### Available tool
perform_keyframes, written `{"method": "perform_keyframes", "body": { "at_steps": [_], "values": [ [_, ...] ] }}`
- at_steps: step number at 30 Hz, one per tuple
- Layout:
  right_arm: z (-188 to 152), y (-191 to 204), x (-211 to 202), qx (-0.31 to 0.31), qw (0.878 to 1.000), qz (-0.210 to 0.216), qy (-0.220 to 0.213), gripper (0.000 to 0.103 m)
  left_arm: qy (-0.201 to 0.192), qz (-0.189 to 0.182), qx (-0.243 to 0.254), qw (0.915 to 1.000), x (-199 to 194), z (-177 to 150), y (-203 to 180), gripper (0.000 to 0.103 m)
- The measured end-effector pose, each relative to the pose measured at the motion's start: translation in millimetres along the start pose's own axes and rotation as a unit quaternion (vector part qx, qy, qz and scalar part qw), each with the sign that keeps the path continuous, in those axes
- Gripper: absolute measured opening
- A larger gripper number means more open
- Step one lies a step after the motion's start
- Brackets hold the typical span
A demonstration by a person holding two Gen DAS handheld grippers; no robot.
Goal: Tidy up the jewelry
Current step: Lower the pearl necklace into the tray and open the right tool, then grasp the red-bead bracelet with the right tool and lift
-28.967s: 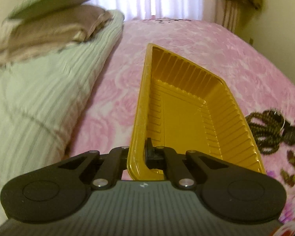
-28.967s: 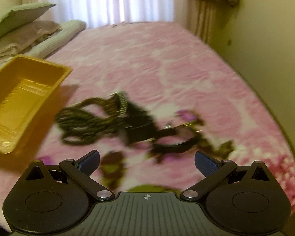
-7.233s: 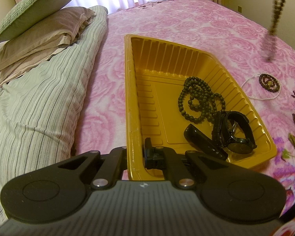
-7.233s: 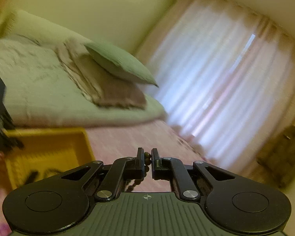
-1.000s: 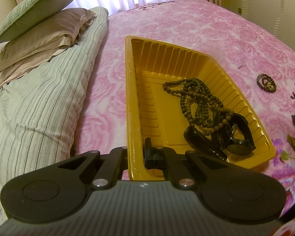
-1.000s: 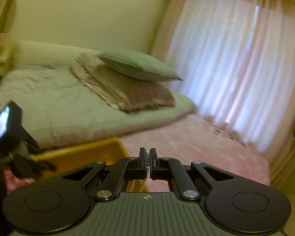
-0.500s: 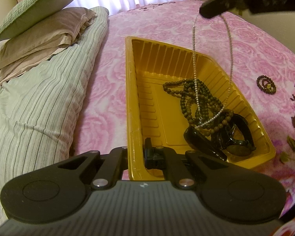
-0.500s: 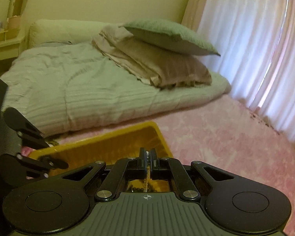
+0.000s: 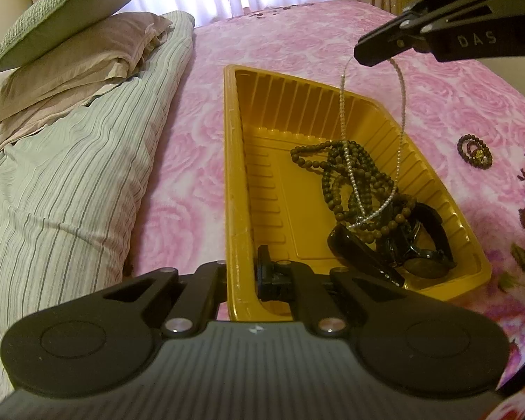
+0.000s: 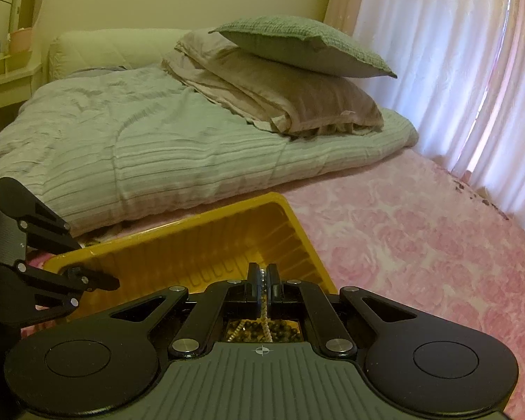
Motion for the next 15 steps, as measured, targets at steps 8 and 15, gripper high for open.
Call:
{"method": "perform_keyframes", "body": {
  "at_steps": [8,15],
  "values": [
    [-2.1,-13.3,-13.1,0.041,0.999,0.001,-0.02,0.022,0.0,0.002,0.002,1.0,-0.8,1.4,-1.3,0.002],
    [-38.0,-41.0,-42.4,0.117,0.992,-0.047,-0.025,0.059,0.0,0.003,0.002,1.0,-1.1,1.5,-1.6,0.002]
  ]
}}
Point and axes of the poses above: each gripper's, at about its wrist camera, not at the fingertips, and x roughly the way its jaws point, y to its left, z to its top, the point moved 3 cm from there along x, roughly the way its jaws point, and after that the axes turned 5 degrees about -z, right-handed, at the moved point
